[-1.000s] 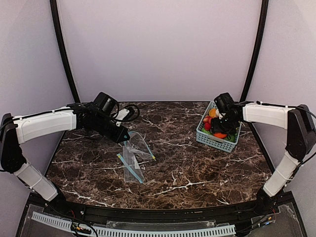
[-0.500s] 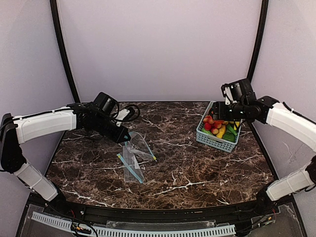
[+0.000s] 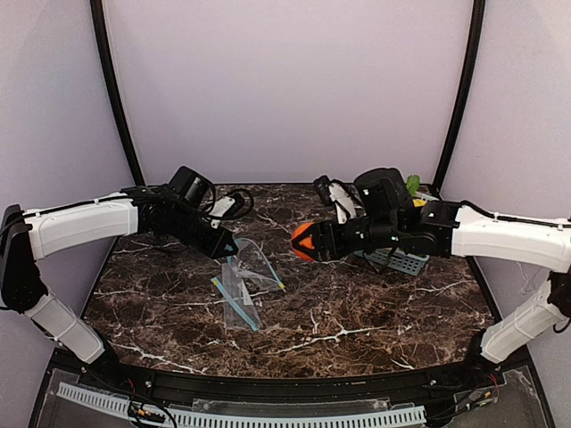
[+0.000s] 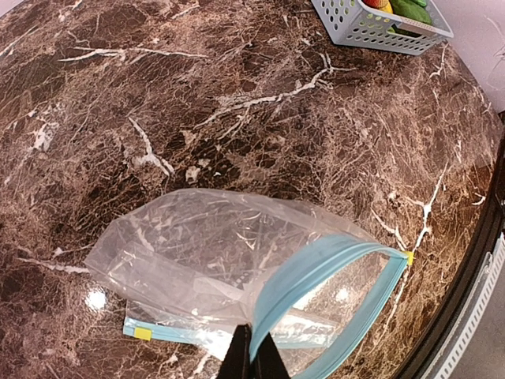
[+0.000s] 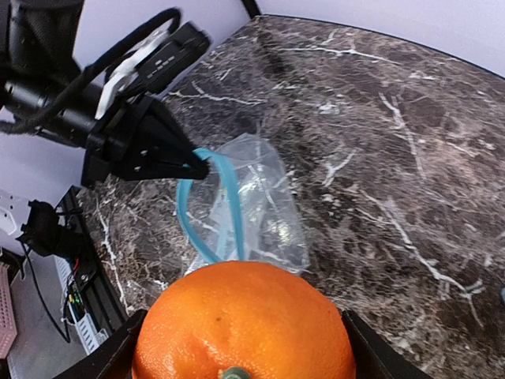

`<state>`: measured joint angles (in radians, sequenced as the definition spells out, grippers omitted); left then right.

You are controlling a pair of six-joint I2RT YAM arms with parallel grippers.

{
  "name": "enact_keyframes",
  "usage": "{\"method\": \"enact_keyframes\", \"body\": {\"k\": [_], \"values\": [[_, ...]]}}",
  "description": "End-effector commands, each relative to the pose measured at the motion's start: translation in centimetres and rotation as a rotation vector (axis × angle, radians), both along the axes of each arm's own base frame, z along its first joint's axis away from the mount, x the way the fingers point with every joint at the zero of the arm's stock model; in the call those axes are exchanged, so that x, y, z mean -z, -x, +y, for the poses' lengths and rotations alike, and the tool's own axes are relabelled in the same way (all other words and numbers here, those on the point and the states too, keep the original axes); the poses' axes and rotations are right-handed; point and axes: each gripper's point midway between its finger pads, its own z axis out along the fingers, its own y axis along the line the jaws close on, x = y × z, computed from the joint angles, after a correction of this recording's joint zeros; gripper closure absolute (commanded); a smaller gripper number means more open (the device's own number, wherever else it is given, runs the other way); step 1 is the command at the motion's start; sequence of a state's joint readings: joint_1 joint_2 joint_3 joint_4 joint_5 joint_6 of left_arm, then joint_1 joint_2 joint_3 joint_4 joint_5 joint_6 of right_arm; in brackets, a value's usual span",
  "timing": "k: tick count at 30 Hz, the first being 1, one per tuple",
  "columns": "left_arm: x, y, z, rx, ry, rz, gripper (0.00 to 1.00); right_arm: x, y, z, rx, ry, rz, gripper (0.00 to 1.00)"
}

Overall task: Place the food in the zip-top bag and seal the zipper
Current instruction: Place the fake fruit in the zipper food storage bag.

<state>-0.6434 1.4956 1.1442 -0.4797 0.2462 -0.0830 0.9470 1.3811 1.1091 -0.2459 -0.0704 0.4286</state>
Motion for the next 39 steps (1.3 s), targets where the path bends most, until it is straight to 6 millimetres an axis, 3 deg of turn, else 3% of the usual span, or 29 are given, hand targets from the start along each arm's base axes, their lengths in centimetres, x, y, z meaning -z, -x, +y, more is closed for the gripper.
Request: {"method": "enact_keyframes", "body": {"k": [1,7,12,16,25,32,39], "values": [[0.4,0.2,0.2,-0.001,0.0,0.013,0.99,-1.4,1.9,5.2,-0.12,-0.118,-0.031,0.45],[0.5,0.3,0.1,0.005,0.005,0.021,0.99,-0.4,3.4,9.8,-0.2,-0.166,-0.029,0.46],[0.7,0.3,0.0,0.007,0.005,0.03,0.99,0.8,3.1,12.9,-0.211,-0.144,-0.033,0.47],[0.8,0.4,-0.1,0.01,0.006,0.032,0.99,1.9,2.0,14.1,-0.174,-0.119,-0.036,0.48],[1.0,0.4,-0.2,0.014,0.007,0.041,0.99,4.6,-1.7,14.3,0.006,-0.025,-0.062,0.5],[1.2,0.4,-0.3,0.016,0.008,0.05,0.99,7.7,-3.0,13.2,0.094,0.073,-0.054,0.52],[1.4,0.4,-0.4,0.018,0.008,0.058,0.99,9.5,-3.8,12.6,0.14,0.122,-0.061,0.52]]}}
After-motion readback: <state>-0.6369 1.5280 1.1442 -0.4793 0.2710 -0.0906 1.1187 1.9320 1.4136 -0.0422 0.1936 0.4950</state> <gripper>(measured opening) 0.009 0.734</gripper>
